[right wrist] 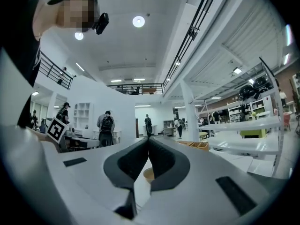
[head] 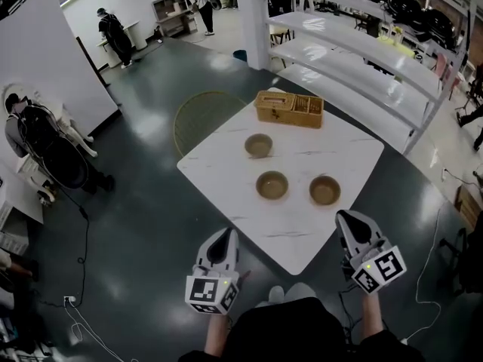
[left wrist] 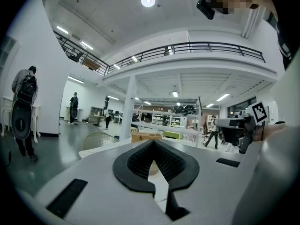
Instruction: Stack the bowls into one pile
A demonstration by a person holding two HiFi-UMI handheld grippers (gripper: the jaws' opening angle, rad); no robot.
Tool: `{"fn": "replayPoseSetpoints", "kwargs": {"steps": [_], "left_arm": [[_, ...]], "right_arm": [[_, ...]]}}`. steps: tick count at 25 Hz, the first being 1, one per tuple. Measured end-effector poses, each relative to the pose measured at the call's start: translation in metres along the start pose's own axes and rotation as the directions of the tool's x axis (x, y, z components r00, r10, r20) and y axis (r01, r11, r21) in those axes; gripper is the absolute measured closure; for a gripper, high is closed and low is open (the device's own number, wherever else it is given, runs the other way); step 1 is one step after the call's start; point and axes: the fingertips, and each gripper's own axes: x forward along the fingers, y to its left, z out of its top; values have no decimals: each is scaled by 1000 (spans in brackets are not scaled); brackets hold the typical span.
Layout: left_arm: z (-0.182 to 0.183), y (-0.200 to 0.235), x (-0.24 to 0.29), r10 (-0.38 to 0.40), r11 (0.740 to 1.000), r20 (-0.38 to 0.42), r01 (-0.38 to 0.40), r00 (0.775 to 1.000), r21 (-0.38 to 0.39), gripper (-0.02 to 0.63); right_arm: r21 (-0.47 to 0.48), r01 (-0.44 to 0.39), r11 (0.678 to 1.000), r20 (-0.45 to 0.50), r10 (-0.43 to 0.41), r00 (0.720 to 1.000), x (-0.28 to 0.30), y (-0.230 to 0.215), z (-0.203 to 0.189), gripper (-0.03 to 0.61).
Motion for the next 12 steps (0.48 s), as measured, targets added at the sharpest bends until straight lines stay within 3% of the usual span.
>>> {"fn": "replayPoseSetpoints", "kwargs": {"steps": [4, 12], "left_arm": [[-4, 5, 16, 7, 1000, -23, -7, 1000, -2, 599], [-12, 9, 50, 44, 999, -70, -45, 997, -23, 599]], "right_arm": [[-32, -1, 999, -13, 0, 1000, 18, -10, -1, 565], [13, -63, 998, -33, 63, 997, 56, -39, -5, 565]]}}
